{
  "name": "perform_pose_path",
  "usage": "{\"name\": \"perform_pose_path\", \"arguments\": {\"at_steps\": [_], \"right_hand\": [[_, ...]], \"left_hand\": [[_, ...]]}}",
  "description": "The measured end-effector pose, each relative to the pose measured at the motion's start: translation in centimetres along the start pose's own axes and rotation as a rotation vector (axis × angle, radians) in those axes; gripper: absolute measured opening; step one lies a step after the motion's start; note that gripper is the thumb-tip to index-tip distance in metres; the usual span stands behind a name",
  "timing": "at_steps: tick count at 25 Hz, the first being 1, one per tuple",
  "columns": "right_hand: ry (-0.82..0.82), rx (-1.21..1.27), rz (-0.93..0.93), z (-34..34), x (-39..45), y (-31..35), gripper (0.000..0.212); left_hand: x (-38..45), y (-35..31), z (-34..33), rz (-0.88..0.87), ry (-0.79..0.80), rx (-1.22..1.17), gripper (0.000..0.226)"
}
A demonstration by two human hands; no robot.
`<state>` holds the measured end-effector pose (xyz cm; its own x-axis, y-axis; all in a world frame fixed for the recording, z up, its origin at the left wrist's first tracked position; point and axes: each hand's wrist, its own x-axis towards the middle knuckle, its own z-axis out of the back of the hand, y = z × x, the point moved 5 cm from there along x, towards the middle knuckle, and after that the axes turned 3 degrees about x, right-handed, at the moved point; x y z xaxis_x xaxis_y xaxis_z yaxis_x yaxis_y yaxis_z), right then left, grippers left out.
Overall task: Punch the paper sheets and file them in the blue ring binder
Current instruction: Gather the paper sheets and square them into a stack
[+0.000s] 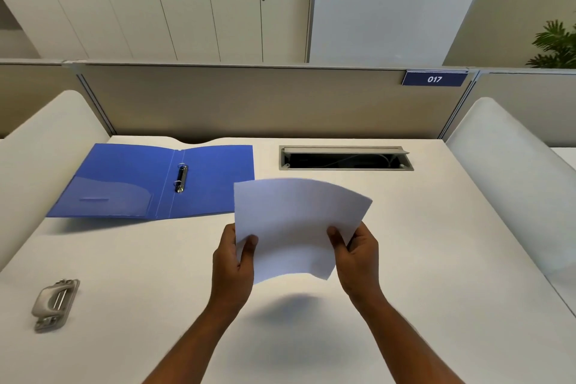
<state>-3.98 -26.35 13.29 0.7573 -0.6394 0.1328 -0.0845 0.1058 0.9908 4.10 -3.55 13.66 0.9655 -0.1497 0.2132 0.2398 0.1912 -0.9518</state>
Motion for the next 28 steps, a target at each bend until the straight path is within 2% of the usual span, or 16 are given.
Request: {"name": "perform_pose_path", "arguments": {"at_steps": [6,10,15,18,21,25,28], "right_hand": [[0.065,-0.131,-0.112,0.1,-1.4,-3.2,0.026],[0.018,-0.097,-0.117,0.7,-1.9,-3.8,0.020],[0.079,-0.188,-0.188,0.4,-3.4,-6.3,0.028],[0.090,-0.248,-0.200,0.8,-3.3,-7.0,0.030],[0.140,-0.256,-0.210,1.2,-2.2,-7.2,0.017],[0.261,-0.149,-0.373,0.9,-1.5,-7.8,0.015],[0.273,-0.115,-0.476,0.6,-1.6,-8.8,0.012]], "left_hand": [[-1.4,3.9,-0.3,0.104,0.047,0.057,0.011],[-2.1,3.7,-0.4,0.094,0.038,0.058,0.010],[-3.7,5.8,-1.5,0.218,0.146,0.091,0.034],[-3.4,6.3,-1.7,0.264,0.126,0.149,0.025],[-2.0,6.4,-1.5,0.300,0.110,0.190,0.011],[-0.6,8.3,-1.1,0.461,0.183,0.290,0.016],[-0.8,10.3,-1.0,0.589,0.226,0.269,0.022]]}}
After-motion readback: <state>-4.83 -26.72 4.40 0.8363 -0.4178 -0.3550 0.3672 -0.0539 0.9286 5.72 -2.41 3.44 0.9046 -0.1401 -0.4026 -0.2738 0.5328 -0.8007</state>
